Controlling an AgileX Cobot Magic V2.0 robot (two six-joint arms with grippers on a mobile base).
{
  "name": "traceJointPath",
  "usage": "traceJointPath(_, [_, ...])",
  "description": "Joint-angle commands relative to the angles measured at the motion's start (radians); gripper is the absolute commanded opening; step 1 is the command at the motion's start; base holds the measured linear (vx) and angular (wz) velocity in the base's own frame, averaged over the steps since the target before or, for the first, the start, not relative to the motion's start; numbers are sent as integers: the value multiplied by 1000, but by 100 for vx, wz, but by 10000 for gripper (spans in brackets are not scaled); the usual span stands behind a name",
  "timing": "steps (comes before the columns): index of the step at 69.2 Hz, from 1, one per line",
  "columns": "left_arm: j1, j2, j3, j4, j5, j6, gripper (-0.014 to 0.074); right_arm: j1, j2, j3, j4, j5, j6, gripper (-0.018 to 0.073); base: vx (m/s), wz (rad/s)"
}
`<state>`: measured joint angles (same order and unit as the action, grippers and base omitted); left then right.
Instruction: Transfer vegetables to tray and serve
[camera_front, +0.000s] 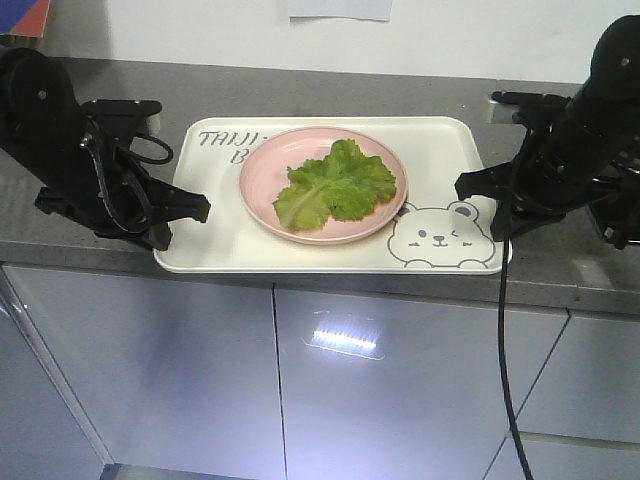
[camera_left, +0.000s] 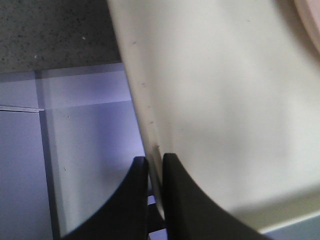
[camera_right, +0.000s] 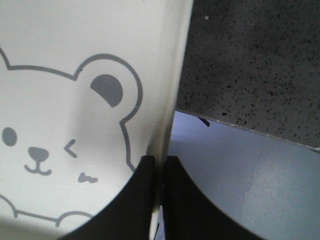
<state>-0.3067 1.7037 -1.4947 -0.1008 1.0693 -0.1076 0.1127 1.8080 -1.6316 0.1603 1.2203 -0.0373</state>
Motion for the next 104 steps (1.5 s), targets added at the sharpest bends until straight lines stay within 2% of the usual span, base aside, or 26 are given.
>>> traceJointPath(1, [-28,-57,-42,-112,-70,33,-6,17,-61,-35,113,-48,-39,-4,4,5])
traceJointPath(104, [-28,-57,-42,-112,-70,33,-6,17,-61,-35,113,-48,-39,-4,4,-1])
